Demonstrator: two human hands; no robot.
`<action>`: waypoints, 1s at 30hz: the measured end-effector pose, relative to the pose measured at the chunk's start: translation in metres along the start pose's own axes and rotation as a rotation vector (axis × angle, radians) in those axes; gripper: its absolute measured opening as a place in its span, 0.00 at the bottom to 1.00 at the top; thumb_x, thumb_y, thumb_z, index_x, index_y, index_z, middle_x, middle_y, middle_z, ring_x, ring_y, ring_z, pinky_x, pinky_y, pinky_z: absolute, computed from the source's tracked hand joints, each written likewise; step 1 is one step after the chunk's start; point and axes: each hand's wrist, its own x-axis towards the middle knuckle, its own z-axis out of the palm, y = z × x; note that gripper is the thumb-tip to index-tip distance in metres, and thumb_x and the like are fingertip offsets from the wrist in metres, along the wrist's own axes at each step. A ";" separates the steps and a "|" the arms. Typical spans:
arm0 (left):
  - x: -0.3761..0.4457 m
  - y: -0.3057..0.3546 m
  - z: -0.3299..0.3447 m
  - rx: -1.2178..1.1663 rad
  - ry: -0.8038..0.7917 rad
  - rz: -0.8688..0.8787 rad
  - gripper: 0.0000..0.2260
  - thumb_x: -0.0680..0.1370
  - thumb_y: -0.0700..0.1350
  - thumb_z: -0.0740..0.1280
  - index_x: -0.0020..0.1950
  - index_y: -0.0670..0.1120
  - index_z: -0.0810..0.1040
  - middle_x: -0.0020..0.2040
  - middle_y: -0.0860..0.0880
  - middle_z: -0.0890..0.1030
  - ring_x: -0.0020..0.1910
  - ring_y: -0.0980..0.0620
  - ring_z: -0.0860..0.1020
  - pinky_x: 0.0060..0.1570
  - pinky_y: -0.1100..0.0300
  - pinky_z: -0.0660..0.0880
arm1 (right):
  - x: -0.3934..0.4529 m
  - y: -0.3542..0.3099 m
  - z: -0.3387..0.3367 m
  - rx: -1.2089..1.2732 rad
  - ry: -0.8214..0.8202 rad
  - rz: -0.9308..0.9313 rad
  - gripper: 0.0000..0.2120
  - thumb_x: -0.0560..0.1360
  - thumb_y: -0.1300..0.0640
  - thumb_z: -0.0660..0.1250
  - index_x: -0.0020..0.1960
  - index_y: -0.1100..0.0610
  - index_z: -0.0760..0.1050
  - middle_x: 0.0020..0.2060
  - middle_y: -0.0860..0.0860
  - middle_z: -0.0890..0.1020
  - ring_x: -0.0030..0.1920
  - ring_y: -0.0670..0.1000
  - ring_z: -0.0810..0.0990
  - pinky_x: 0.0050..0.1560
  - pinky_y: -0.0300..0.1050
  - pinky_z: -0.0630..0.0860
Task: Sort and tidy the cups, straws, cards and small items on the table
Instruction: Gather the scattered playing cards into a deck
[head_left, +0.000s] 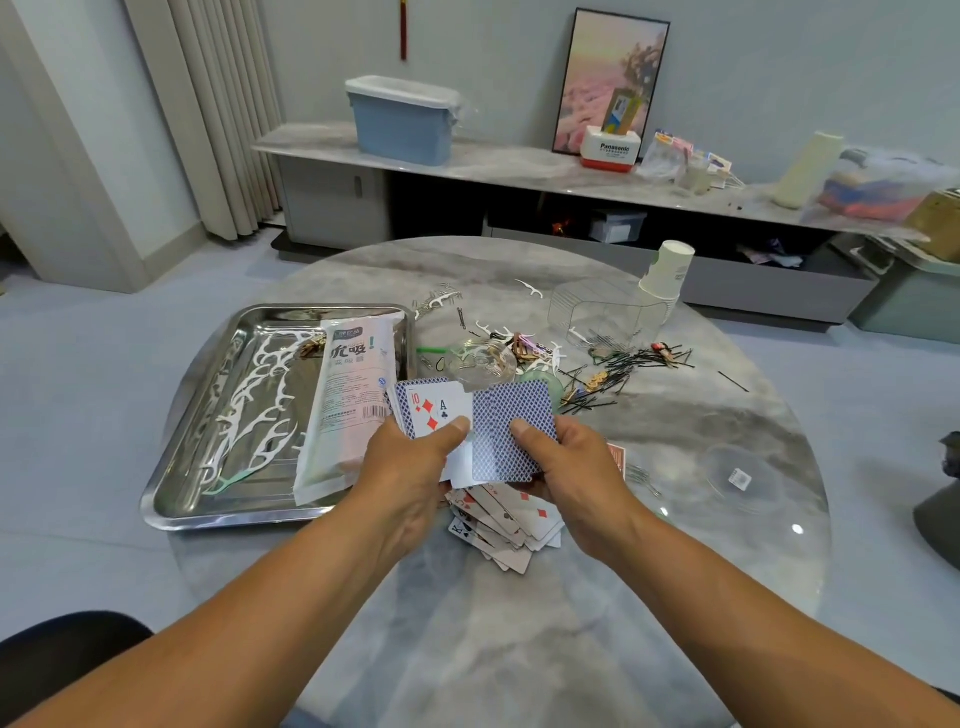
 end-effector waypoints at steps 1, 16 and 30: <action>0.002 0.001 -0.002 0.000 0.045 0.007 0.14 0.77 0.35 0.73 0.59 0.47 0.77 0.53 0.44 0.84 0.49 0.44 0.84 0.52 0.37 0.81 | 0.000 0.000 -0.001 -0.035 0.058 -0.027 0.05 0.83 0.55 0.65 0.53 0.53 0.80 0.47 0.52 0.87 0.46 0.52 0.87 0.41 0.45 0.84; 0.004 0.009 -0.007 -0.120 0.122 -0.033 0.12 0.81 0.34 0.66 0.62 0.45 0.76 0.51 0.44 0.84 0.44 0.45 0.83 0.39 0.50 0.80 | -0.005 0.020 0.000 -1.625 -0.121 -0.439 0.07 0.82 0.58 0.54 0.51 0.59 0.71 0.49 0.60 0.79 0.47 0.62 0.79 0.42 0.50 0.72; -0.003 0.002 0.005 -0.091 -0.084 -0.070 0.06 0.82 0.36 0.64 0.55 0.43 0.79 0.46 0.43 0.87 0.42 0.47 0.86 0.46 0.45 0.84 | 0.002 0.004 -0.002 -0.118 -0.076 0.048 0.09 0.74 0.53 0.76 0.50 0.56 0.82 0.41 0.52 0.88 0.36 0.47 0.86 0.31 0.38 0.77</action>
